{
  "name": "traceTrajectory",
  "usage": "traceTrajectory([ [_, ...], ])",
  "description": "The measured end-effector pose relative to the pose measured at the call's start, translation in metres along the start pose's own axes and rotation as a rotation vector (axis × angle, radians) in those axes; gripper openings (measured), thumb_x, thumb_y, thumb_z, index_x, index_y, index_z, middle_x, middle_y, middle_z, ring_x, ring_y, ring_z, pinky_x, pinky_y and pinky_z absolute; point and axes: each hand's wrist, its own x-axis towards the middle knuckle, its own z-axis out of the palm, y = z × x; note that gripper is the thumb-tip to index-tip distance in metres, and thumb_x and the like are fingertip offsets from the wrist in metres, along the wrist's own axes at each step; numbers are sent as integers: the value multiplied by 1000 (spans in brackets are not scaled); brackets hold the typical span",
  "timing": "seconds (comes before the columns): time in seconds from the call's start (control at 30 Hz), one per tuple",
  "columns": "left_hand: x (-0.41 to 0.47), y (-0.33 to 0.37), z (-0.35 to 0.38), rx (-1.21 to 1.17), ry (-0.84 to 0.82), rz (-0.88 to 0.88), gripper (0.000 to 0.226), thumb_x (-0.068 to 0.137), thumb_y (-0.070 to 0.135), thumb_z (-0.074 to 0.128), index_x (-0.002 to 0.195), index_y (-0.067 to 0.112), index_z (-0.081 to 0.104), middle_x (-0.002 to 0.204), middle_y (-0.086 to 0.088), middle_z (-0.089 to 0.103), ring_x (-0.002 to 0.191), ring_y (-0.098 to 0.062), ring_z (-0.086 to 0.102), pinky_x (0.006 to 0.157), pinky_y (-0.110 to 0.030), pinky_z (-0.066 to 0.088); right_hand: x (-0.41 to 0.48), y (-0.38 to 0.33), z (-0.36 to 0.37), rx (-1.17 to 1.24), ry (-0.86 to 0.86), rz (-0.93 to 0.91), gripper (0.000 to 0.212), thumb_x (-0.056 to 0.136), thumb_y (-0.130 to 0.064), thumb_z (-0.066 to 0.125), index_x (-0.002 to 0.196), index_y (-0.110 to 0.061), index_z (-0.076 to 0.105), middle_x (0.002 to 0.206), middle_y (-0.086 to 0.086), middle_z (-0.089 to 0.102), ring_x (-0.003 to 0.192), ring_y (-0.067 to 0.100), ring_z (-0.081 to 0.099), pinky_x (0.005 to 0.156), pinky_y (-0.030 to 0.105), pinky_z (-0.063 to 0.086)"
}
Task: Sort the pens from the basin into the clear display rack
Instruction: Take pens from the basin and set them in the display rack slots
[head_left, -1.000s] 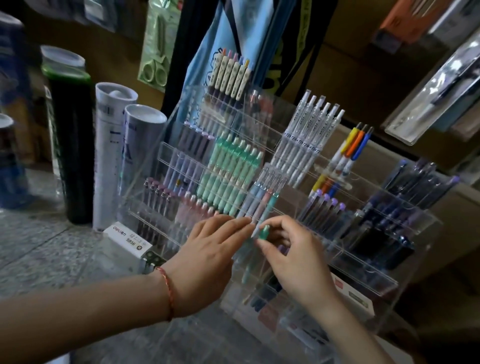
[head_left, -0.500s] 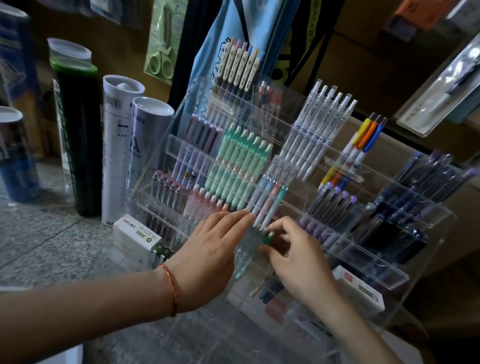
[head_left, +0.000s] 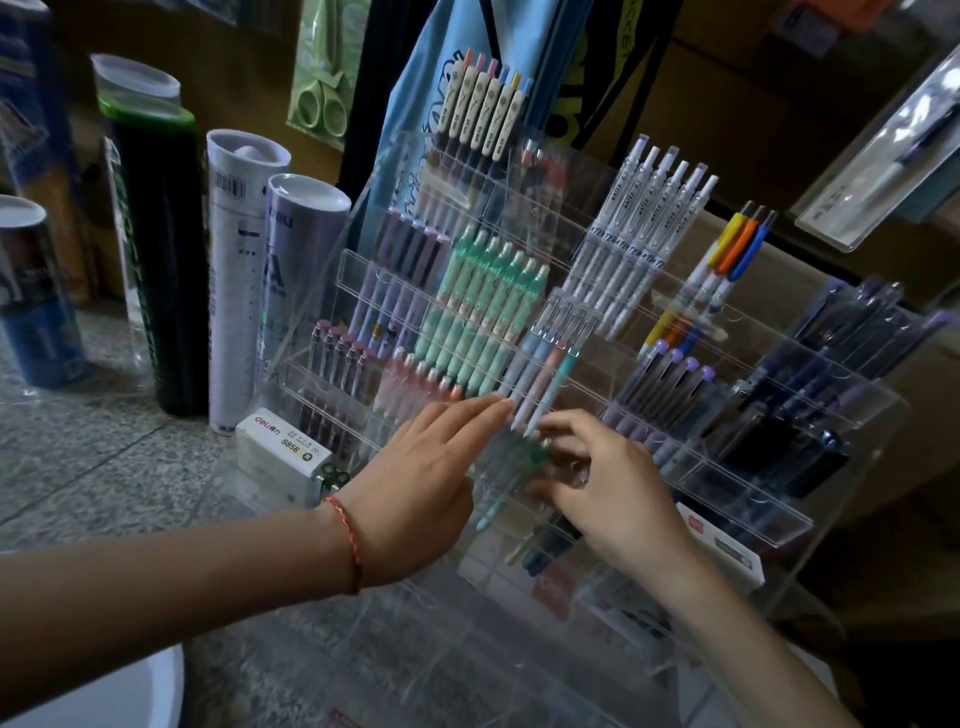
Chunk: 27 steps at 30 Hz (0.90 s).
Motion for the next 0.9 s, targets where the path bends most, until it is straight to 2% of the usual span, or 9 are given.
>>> traceTrajectory([
  [0.1,-11,0,-14,-82,90,-24,53,80,6,37,132,9,43,138,-2,41,129,-7,30,111,-11,17,-5,-16,-15,-108,94,-113,59,77,-16,73,129,-26,49,122,-12,58,109,5,55,96,19,46],
  [0.2,-46,-19,-30,-136,145,-115,44,78,14,35,119,16,50,127,6,44,121,0,38,104,-5,25,-10,-44,-19,59,277,-296,38,83,-6,66,116,-23,55,104,-12,60,97,0,58,83,2,43],
  [0.27,-84,-41,-39,-173,201,-266,38,77,17,38,111,30,52,115,9,50,108,5,46,92,-1,33,-11,-64,1,195,245,-386,29,85,-3,64,108,-19,58,95,-11,62,90,0,59,77,4,46],
  [0.33,-135,-65,-44,-157,286,-520,46,78,2,45,103,40,49,104,9,52,98,6,50,82,-6,39,-15,-81,40,330,66,-438,26,83,-5,63,103,-21,59,88,-8,65,83,2,61,73,10,48],
  [0.43,-226,-107,-59,8,298,-1026,48,73,-22,42,102,15,56,103,-8,50,102,-23,54,81,-30,42,-25,-105,119,414,-394,-402,25,84,-4,60,102,-22,59,85,-9,63,77,6,59,70,12,45],
  [0.5,-273,-126,-78,120,237,-1197,44,71,-22,46,107,0,57,109,-20,51,105,-37,52,87,-40,41,-31,-114,172,353,-655,-335,24,84,-4,57,105,-17,59,84,-11,59,74,6,56,70,17,44],
  [0.6,-331,-142,-125,290,204,-1395,44,69,-19,50,110,-5,59,109,-29,55,107,-43,51,93,-44,38,-41,-142,253,299,-895,-240,25,83,-6,54,107,-12,59,90,0,64,85,15,59,77,27,47],
  [0.77,-364,-149,-143,368,-82,-1287,40,76,-6,57,115,3,60,117,-20,59,110,-39,52,95,-41,37,-33,-178,336,240,-910,-196,28,86,-5,50,113,-12,52,101,5,56,92,21,54,76,27,45],
  [0.9,-360,-162,-126,357,-258,-1126,49,71,22,51,117,10,61,121,-13,60,113,-35,55,96,-41,40,-8,-194,372,34,-768,-331,24,86,-5,50,108,-15,46,115,10,48,106,30,49,86,35,41],
])
